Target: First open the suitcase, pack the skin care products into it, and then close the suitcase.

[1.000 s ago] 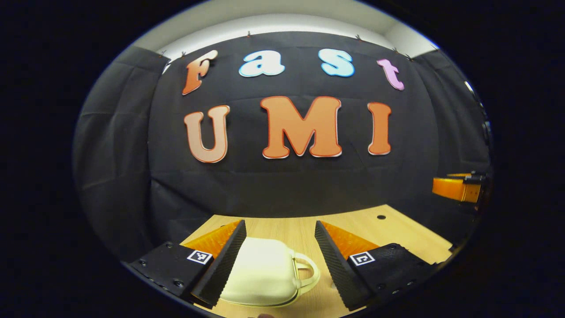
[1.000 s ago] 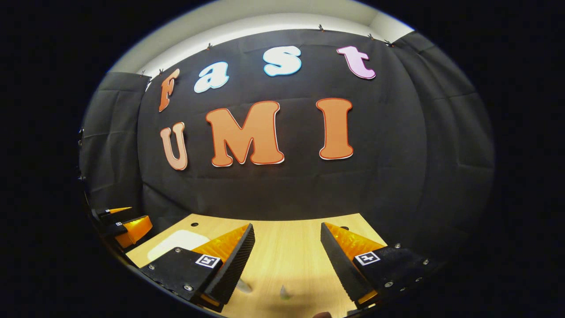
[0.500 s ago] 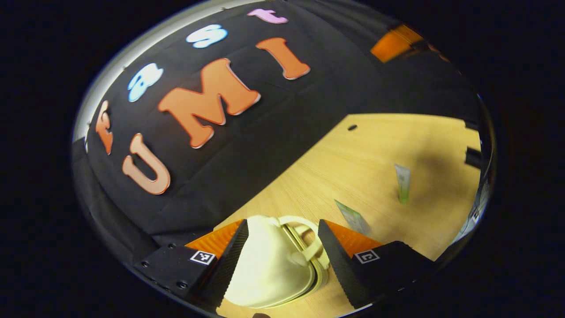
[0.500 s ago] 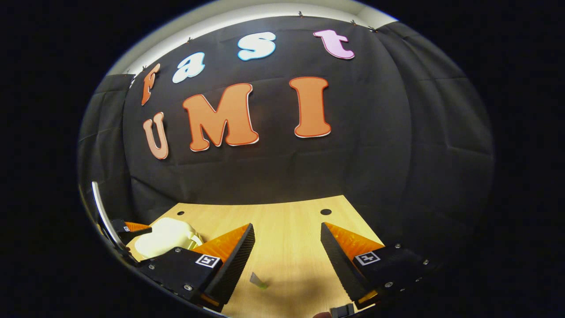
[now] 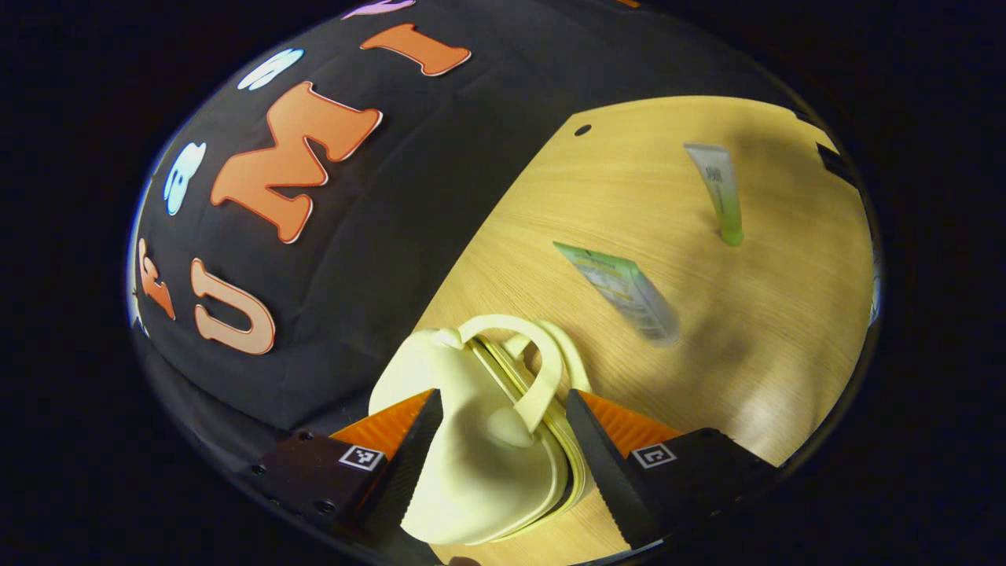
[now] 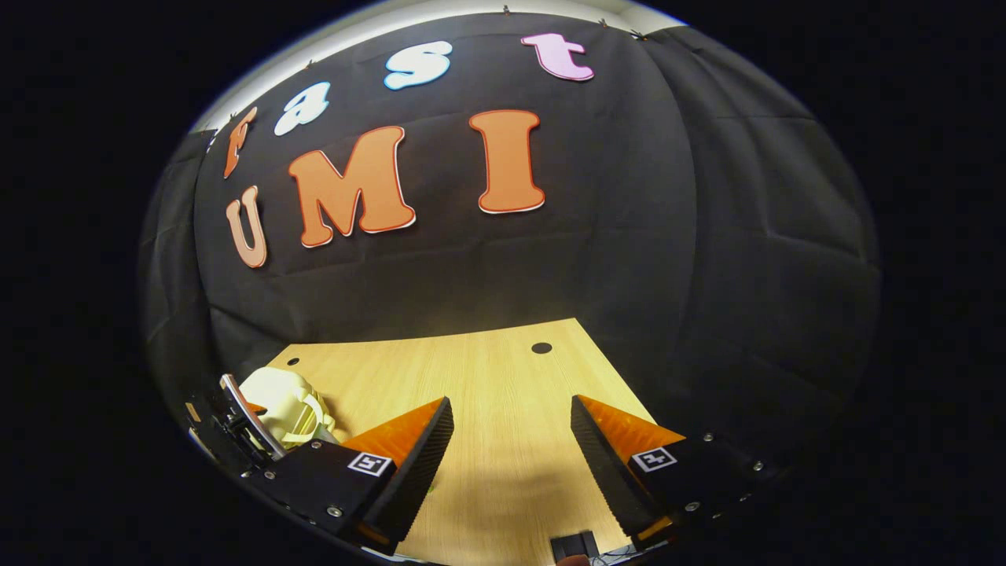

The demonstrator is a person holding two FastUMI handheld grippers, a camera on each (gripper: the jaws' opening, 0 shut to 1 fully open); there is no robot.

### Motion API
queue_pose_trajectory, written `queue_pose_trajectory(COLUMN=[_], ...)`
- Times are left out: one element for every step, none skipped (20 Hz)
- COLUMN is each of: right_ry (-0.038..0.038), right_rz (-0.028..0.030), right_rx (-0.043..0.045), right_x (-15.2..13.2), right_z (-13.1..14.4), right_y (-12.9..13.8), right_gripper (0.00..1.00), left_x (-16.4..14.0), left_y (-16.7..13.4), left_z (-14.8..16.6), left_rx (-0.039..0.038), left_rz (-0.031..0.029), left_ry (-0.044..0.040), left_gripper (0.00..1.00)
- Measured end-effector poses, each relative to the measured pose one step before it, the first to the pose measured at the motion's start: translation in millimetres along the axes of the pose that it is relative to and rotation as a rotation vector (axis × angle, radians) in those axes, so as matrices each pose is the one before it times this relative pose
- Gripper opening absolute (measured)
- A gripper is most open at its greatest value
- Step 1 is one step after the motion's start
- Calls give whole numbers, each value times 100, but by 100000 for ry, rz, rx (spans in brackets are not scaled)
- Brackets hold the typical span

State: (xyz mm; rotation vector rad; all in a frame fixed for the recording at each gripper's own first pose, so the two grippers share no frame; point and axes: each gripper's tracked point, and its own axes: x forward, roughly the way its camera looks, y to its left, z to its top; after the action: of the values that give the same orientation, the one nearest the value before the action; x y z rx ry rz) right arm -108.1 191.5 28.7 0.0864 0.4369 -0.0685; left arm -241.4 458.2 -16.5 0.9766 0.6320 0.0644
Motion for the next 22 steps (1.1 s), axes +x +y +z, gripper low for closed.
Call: queue_pose_trajectory(right_ry=[559, 343, 356, 385, 571, 653, 804, 588, 218, 179, 67, 75, -69, 156, 254, 302, 205, -11, -133, -98, -3, -110], right_rz=[-584, -604, -485, -351, -320, -332, -219, -181, -191, -373, -337, -517, -350, -279, -269, -158, -3, -6, -127, -56, 145, 414], right_rx=[-155, -257, -106, 167, 343, 530, 607, 437, 207, 63, -53, -22, 10, 52, 47, 49, 16, -133, -323, -207, -3, 105], right_x=[108, 85, 93, 80, 80, 128, 144, -21, 56, 59, 15, -15, -60, -42, -28, -31, 12, 0, -55, -55, -27, -38], right_z=[-240, -112, -28, -149, -95, -69, -178, -120, -3, -65, 13, 35, 40, -79, 5, -150, -40, -42, 74, 28, 79, 32], right_y=[-261, -325, -251, -239, -172, -166, -100, -86, -80, -150, -119, -159, -116, -56, -80, -37, -6, 6, 16, 59, 136, 124], right_gripper=[95, 95, 95, 95, 95, 95, 95, 95, 95, 95, 95, 95, 95, 95, 95, 95, 95, 95, 95, 95, 95, 95], left_x=[577, 503, 191, 276, 611, 501, 668, 580, 401, 494, 438, 261, 385, 340, 476, 265, 353, 43, -190, 37, -367, -434], left_y=[8, -207, 15, -54, -28, 18, -191, -240, -459, -374, -289, -217, -279, -166, -3, -375, -356, 1, -43, -186, 542, 550], left_z=[-102, 102, 150, 154, 70, 147, 285, 386, 204, 230, 23, 173, -101, -50, -115, -320, -377, 224, 311, 11, -56, 173], left_rx=[1169, 1163, 942, 907, 1004, 1219, 1404, 1512, 1153, 637, 762, 993, 971, 752, -4, -515, 1437, 2534, 2287, 71, -1183, 693], left_rz=[628, -457, -33, -158, -175, -169, -599, -792, -1719, -1644, -1346, -1367, -1772, -970, -19, -1561, -1714, -147, -419, -1374, 1883, 1463], left_ry=[963, 70, 628, 615, 745, 692, 98, 97, -34, 5, 233, 508, 967, 1113, 836, 2569, 2037, 1342, -460, 908, -73, -1578], left_gripper=[98, 98, 98, 98, 98, 98, 98, 98, 98, 98, 98, 98, 94, 88, 79, 64, 49, 26, 27, 18, 18, 13])
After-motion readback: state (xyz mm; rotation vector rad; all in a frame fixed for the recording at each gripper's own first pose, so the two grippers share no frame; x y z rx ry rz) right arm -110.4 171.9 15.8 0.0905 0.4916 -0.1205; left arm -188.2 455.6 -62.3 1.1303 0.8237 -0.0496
